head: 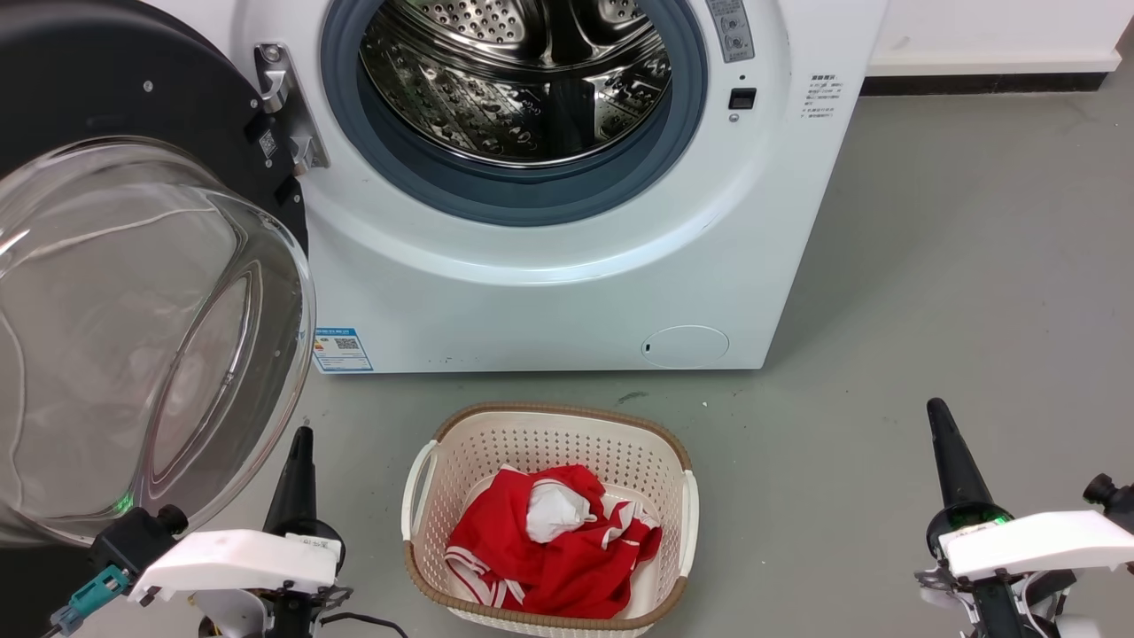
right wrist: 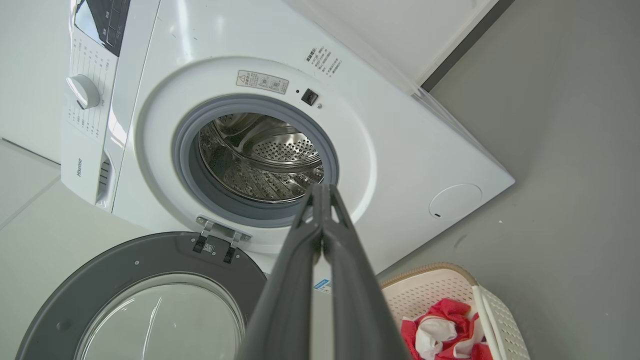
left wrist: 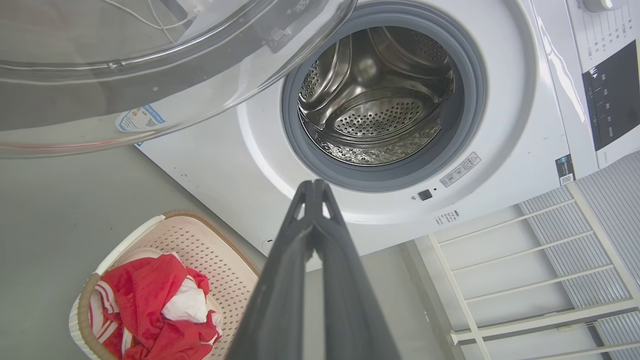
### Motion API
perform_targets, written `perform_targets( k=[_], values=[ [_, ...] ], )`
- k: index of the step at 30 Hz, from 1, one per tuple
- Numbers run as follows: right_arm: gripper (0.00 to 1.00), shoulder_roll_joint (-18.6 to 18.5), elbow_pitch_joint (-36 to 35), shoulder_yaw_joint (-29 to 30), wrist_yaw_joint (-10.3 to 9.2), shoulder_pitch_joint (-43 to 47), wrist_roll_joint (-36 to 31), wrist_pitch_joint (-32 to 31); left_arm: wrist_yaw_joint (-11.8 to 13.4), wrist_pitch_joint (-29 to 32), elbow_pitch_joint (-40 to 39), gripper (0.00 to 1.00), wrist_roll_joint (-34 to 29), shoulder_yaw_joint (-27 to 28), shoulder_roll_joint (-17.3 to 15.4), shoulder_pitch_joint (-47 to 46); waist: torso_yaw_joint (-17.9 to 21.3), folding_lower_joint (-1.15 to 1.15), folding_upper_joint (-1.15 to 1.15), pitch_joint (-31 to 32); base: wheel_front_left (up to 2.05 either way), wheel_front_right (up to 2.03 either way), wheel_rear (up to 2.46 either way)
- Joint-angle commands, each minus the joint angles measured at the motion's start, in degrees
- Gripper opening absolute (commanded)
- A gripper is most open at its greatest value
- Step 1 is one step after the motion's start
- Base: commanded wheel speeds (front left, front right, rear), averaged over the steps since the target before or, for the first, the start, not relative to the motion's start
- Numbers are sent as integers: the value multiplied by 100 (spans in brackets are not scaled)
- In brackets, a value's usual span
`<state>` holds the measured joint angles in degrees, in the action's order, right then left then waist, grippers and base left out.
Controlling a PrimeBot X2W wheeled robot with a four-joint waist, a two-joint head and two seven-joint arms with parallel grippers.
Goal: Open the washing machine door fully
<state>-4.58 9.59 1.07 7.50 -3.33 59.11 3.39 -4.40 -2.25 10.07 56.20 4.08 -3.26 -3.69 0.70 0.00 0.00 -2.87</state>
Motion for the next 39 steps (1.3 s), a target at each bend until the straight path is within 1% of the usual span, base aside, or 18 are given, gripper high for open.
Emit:
perform_targets(
  k=[1,19,39],
  values=[
    [0,-41,-20,18,0,-128,190,-37,-43,37,-22,0,174,28,-8,-126,-2,0,0,6,0,0,0],
    [0,-39,124,105,-1,-198,1291,-284,-133,318,117,0,1304,106,7,-192,-20,0,0,76,0,0,0],
    [0,-20,269,202,-1,-241,2318,-531,-220,580,251,0,2367,170,22,-234,-40,0,0,154,0,0,0]
  ],
)
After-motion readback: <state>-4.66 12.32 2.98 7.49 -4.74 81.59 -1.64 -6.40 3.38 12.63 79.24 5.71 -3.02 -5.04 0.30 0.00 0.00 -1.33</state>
